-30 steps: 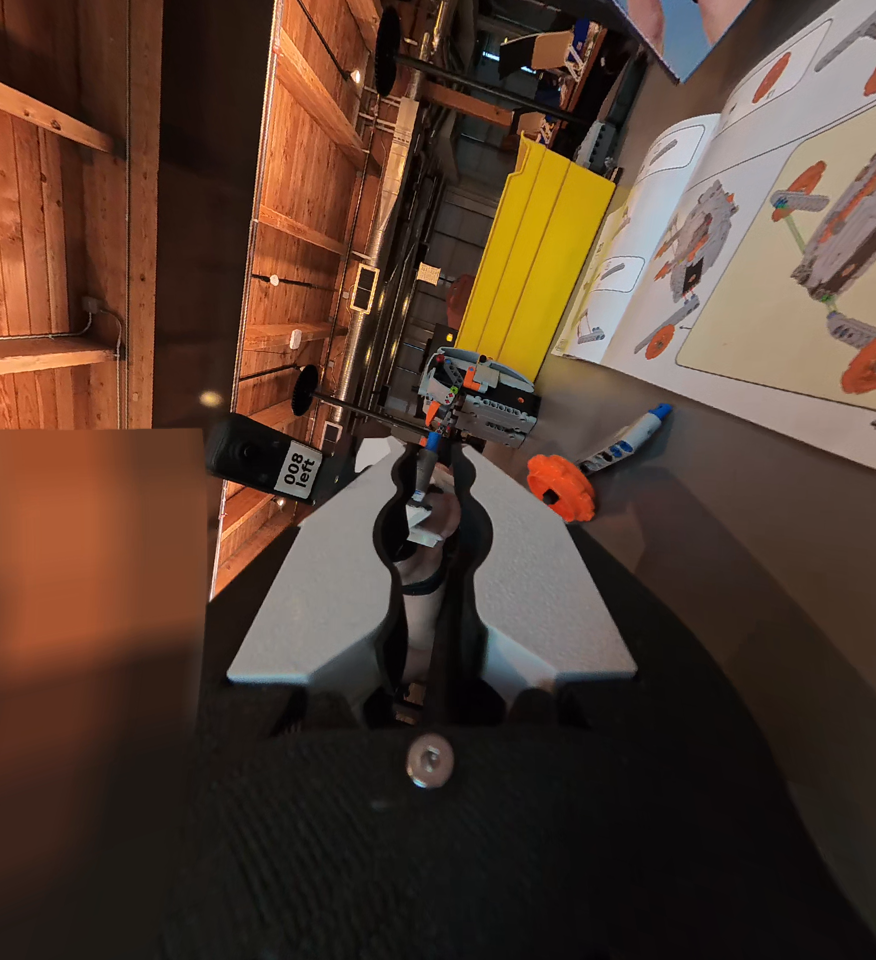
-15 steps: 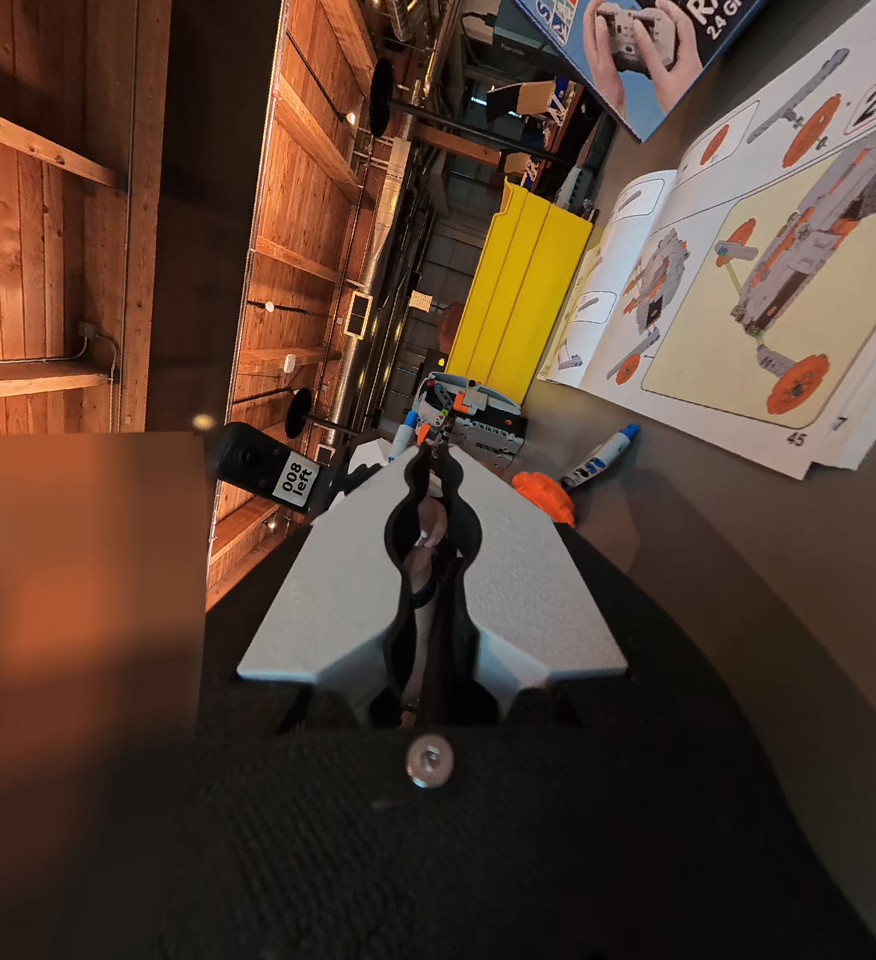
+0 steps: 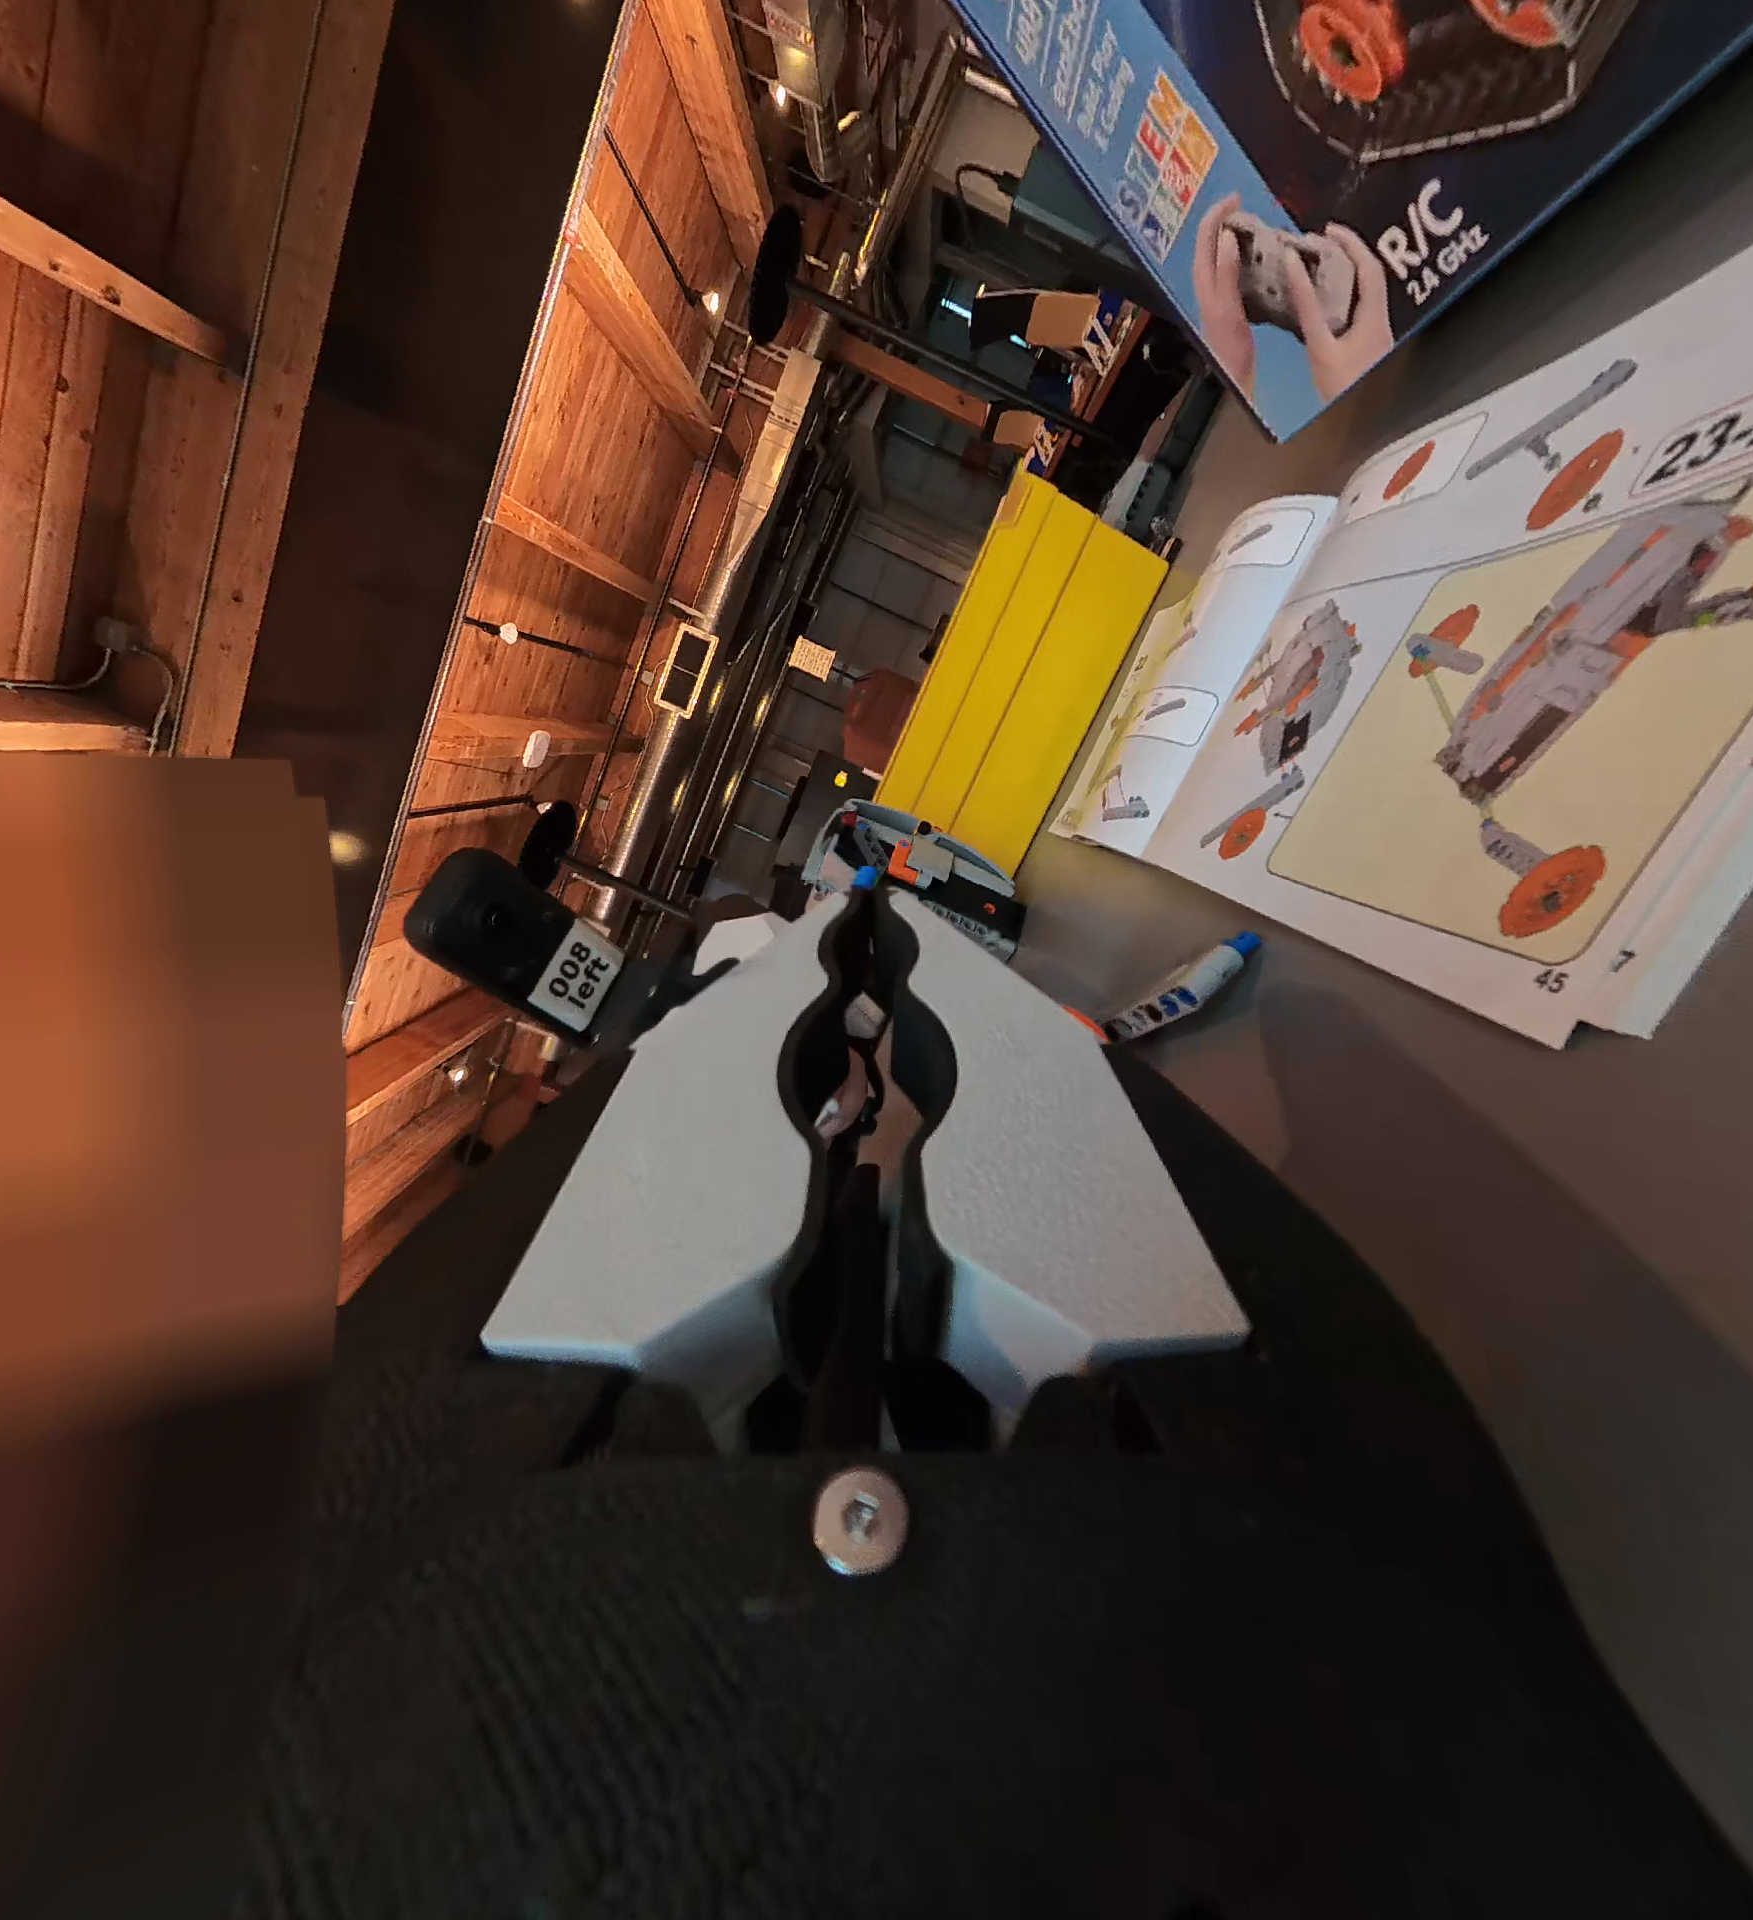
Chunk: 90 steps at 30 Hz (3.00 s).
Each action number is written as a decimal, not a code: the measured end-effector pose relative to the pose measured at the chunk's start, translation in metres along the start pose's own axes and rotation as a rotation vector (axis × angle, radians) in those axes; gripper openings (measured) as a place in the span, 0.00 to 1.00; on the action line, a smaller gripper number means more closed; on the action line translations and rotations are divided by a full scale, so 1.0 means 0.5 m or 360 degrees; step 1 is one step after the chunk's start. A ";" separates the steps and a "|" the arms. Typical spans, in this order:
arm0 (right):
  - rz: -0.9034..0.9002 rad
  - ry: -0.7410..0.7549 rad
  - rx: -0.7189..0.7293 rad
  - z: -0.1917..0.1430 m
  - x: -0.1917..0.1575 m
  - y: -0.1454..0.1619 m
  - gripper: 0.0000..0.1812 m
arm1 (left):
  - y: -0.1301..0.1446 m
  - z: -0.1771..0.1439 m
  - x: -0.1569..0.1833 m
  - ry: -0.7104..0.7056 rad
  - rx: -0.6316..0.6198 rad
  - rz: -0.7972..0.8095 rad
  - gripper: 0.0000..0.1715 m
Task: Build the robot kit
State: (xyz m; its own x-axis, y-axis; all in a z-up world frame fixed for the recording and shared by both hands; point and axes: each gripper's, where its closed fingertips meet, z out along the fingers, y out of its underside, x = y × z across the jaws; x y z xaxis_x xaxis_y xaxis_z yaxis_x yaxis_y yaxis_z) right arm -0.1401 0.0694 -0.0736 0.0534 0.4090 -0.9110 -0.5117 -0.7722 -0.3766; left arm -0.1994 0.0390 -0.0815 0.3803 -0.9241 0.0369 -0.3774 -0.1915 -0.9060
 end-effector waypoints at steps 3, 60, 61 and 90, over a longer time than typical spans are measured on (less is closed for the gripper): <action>-0.0118 0.0021 0.0052 -0.006 -0.009 -0.015 0.00 | 0.000 0.000 -0.001 0.0000 -0.0001 -0.0006 0.04; -0.1429 0.0608 0.0519 -0.080 -0.098 -0.113 0.00 | 0.000 0.000 -0.012 -0.0014 0.0009 -0.0048 0.04; -0.1411 0.0614 0.0504 -0.078 -0.091 -0.112 0.00 | 0.000 0.000 -0.012 -0.0015 0.0009 -0.0048 0.04; -0.1504 0.0633 0.0382 -0.071 -0.075 -0.098 0.03 | -0.004 -0.007 -0.022 -0.0048 0.0027 -0.0058 0.03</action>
State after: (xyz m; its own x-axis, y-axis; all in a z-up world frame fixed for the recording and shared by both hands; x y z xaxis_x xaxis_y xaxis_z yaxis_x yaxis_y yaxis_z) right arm -0.0866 0.0748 -0.0271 0.7747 0.5718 -0.2699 -0.2693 -0.0877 -0.9590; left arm -0.2057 0.0483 -0.0788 0.4187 -0.9063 0.0574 -0.3489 -0.2188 -0.9113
